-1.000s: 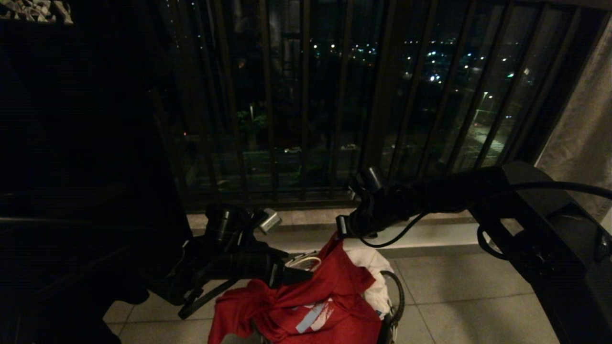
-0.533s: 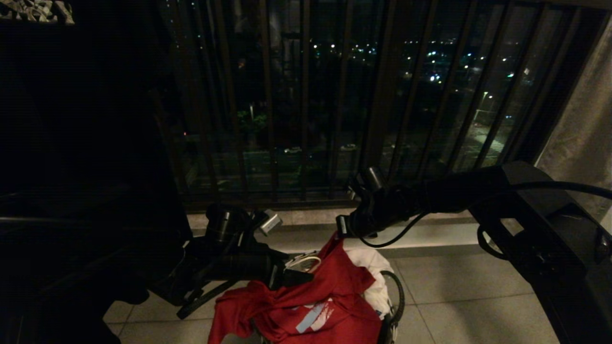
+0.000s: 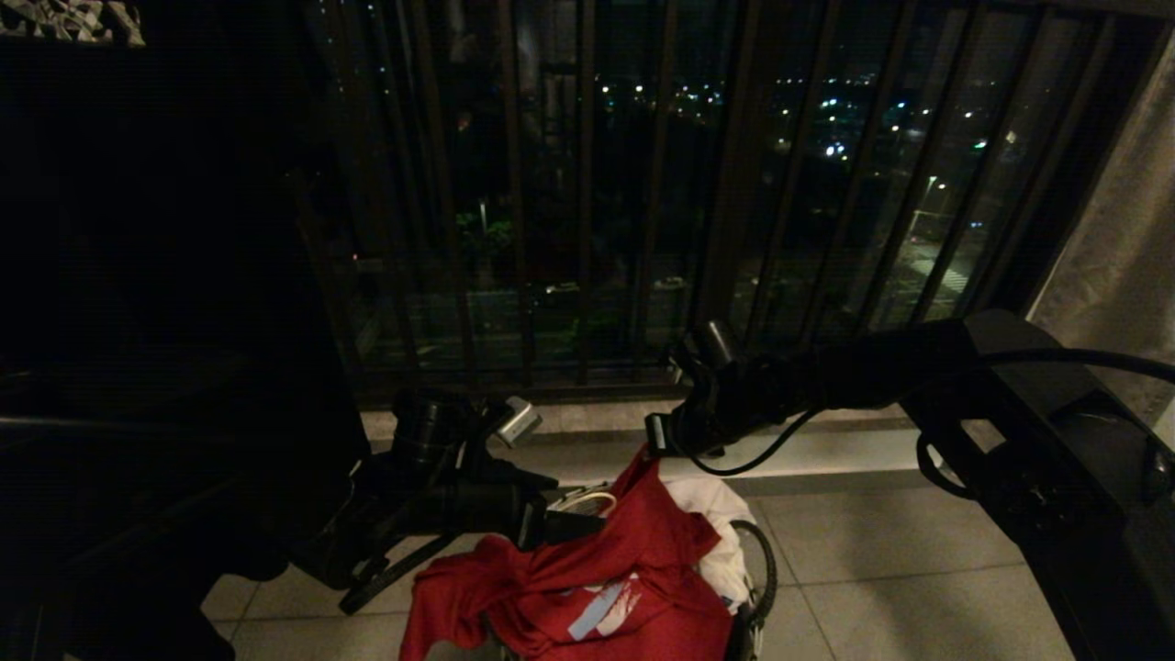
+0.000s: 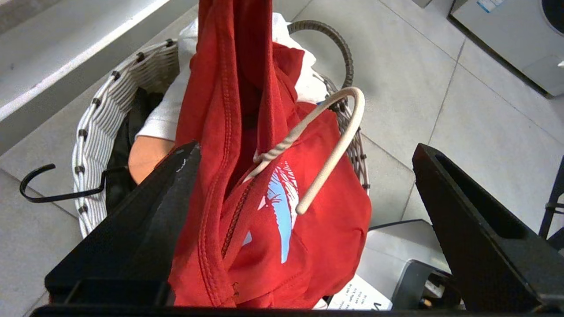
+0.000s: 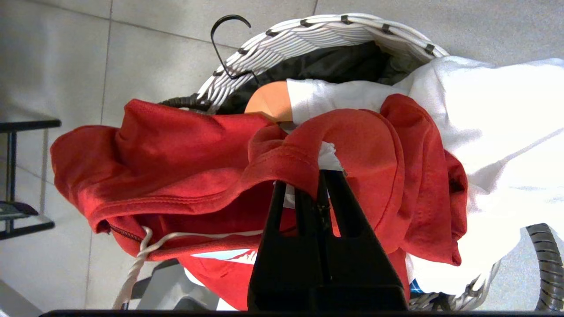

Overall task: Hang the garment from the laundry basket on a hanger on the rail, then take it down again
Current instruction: Hang the clothes on the clothes rack

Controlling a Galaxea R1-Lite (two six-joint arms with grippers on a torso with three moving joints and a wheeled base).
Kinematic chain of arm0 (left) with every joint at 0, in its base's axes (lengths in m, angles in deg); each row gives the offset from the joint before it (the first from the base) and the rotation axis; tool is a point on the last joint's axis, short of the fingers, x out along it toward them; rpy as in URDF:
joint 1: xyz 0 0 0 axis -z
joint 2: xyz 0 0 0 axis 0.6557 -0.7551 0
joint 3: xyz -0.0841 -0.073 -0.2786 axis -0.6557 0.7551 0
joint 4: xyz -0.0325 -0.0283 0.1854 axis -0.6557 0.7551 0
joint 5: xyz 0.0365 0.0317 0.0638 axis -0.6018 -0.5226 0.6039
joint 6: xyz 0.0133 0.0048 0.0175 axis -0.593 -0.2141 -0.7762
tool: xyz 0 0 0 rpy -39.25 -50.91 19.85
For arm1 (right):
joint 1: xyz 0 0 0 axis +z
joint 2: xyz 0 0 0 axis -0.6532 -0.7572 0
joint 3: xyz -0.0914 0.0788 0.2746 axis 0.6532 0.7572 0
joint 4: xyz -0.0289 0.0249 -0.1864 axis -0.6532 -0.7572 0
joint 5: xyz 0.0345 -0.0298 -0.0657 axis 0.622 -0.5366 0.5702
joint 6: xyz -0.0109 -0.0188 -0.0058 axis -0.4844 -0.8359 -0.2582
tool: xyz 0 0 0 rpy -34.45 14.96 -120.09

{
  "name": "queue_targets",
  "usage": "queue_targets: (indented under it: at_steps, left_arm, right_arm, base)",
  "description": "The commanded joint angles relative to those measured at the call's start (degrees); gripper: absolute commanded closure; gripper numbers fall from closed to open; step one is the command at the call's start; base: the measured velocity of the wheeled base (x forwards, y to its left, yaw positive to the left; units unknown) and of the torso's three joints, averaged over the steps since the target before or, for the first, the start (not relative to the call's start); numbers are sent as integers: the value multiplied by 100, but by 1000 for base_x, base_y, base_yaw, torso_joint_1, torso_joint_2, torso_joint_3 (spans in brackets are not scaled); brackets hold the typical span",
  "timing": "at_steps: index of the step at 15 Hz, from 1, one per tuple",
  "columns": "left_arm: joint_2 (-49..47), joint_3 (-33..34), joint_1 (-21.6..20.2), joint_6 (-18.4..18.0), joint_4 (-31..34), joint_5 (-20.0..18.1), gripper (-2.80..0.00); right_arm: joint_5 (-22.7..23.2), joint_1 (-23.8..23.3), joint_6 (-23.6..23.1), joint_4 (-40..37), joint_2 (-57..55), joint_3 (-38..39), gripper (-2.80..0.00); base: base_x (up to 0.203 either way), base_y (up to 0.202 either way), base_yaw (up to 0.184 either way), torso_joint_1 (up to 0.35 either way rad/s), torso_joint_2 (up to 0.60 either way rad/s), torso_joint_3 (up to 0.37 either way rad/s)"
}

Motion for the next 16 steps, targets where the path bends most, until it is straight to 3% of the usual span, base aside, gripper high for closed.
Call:
queue_targets:
  at_steps: [1, 3, 4, 5, 16]
  left_arm:
    - [11, 16, 3, 6, -30, -21, -280]
    - [10, 52, 3, 6, -30, -22, -280]
    - [2, 52, 3, 6, -30, -21, -92]
    - [-7, 43, 3, 6, -30, -21, 0]
    - [10, 79, 3, -12, -39, -21, 0]
  right_arm:
    - [10, 4, 7, -10, 1, 1, 0]
    - [10, 4, 7, -10, 1, 1, 0]
    - [10, 4, 7, -10, 1, 1, 0]
    - [10, 4, 7, -10, 1, 1, 0]
    - [10, 4, 7, -10, 1, 1, 0]
  base:
    - [0, 0, 0, 0, 0, 0]
    - [0, 0, 0, 0, 0, 0]
    - [0, 0, 0, 0, 0, 0]
    - [0, 0, 0, 0, 0, 0]
    - [0, 0, 0, 0, 0, 0]
